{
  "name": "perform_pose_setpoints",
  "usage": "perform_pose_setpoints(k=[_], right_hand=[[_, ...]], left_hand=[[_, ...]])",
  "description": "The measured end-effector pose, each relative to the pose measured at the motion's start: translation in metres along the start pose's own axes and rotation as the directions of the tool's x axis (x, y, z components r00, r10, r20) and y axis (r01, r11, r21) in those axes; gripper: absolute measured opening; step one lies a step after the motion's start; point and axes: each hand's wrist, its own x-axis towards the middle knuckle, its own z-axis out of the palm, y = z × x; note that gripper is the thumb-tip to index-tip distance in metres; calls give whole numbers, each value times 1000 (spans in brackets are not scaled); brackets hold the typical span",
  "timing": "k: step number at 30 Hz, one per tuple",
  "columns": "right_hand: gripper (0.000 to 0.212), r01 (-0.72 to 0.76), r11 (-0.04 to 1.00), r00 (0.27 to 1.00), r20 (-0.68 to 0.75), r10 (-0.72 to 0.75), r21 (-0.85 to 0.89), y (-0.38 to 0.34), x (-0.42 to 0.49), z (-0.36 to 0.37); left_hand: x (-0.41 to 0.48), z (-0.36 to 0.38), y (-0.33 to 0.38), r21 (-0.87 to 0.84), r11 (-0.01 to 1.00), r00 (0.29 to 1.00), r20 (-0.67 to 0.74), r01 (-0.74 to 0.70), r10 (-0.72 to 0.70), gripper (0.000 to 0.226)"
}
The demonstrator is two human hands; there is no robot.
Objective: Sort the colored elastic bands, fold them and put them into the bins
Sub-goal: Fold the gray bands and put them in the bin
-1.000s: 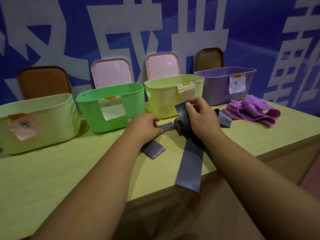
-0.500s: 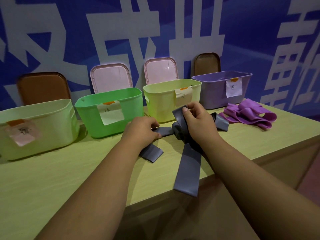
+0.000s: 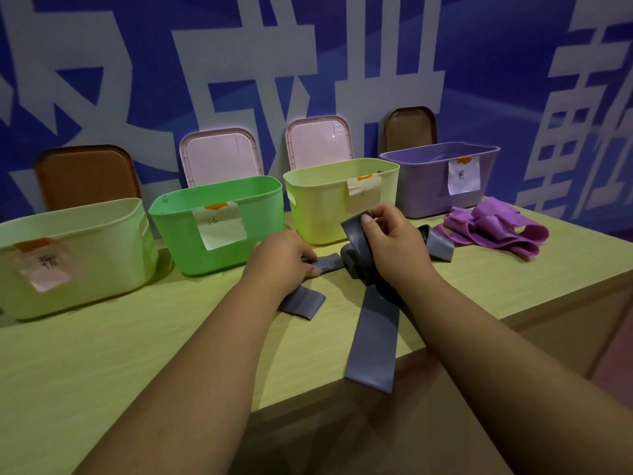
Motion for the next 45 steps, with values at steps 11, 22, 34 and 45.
perform_pose_setpoints(k=[11, 22, 34, 45], right_hand=[[14, 10, 1000, 1000, 11, -10, 0, 1, 0, -1], [13, 12, 1000, 1000, 7, -12, 2, 0, -1, -1], [13, 20, 1000, 1000, 2, -20, -15, 0, -1, 0], [13, 5, 1000, 1000, 24, -5, -10, 0, -1, 0]], left_hand=[[3, 9, -5, -70, 997, 1000, 2, 10, -10, 12], [4, 12, -8, -190, 981, 999, 20, 36, -33, 34], [2, 12, -8, -241, 970, 999, -40, -40, 32, 26], [4, 10, -4, -324, 937, 974, -217, -134, 64, 16]])
